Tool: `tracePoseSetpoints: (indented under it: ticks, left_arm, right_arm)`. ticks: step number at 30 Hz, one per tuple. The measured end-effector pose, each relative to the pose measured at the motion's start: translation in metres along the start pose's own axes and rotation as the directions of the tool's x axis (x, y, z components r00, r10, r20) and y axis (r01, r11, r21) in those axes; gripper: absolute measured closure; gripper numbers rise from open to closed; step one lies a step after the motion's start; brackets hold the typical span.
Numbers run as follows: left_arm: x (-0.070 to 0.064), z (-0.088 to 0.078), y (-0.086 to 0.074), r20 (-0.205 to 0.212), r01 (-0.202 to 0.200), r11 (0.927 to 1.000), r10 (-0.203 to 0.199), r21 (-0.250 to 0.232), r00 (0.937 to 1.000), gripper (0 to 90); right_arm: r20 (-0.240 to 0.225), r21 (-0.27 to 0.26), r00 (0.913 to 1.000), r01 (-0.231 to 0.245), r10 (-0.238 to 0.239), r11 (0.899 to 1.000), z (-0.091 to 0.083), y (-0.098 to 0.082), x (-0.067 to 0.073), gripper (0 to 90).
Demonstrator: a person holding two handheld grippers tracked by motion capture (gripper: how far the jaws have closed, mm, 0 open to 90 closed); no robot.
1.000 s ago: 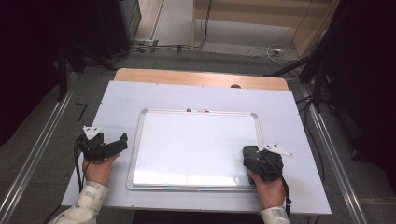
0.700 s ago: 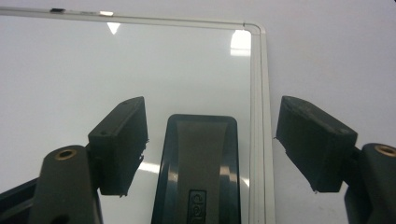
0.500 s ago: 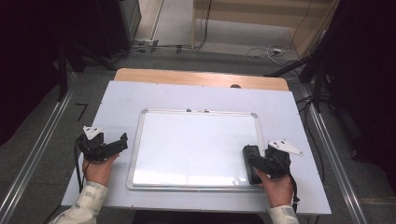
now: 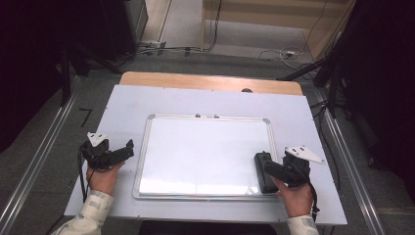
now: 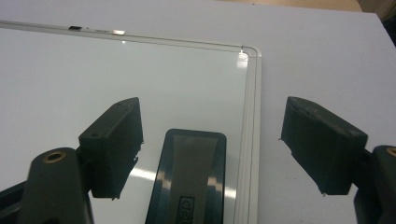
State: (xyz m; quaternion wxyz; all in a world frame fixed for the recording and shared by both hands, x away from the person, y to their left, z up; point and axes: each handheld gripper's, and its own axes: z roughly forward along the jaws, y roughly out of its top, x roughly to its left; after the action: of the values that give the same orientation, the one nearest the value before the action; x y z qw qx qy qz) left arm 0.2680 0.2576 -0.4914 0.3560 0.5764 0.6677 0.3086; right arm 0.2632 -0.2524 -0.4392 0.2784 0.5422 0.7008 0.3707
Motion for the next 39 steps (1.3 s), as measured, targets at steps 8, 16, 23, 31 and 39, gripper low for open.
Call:
tracePoseSetpoints:
  ticks: [8,16,23,31,39]
  left_arm:
    - [0.0,0.0,0.0,-0.003,0.002,1.0,-0.002,-0.005,1.0,0.4]
    - [0.0,0.0,0.0,-0.005,0.002,1.0,-0.002,-0.005,1.0,0.4]
    - [-0.001,0.0,0.0,-0.007,-0.001,1.0,0.001,-0.004,1.0,0.4]
    - [-0.001,0.0,0.0,-0.006,0.0,1.0,0.0,-0.005,1.0,0.4]
    - [-0.001,0.0,0.0,-0.005,-0.001,1.0,0.001,-0.004,1.0,0.4]
  right_arm:
    - [0.021,0.006,0.9998,-0.001,0.001,1.0,-0.003,0.0,-0.008,18.1]
    - [0.048,0.006,0.9988,0.002,-0.002,1.0,-0.008,-0.001,-0.016,18.1]
    - [0.072,0.013,0.9974,0.001,-0.002,1.0,-0.01,-0.002,-0.026,18.1]
    - [0.076,0.028,0.9971,0.011,-0.013,1.0,-0.012,-0.009,-0.038,18.5]
    - [0.103,0.03,0.9946,-0.005,0.002,1.0,-0.016,-0.018,-0.057,19.2]
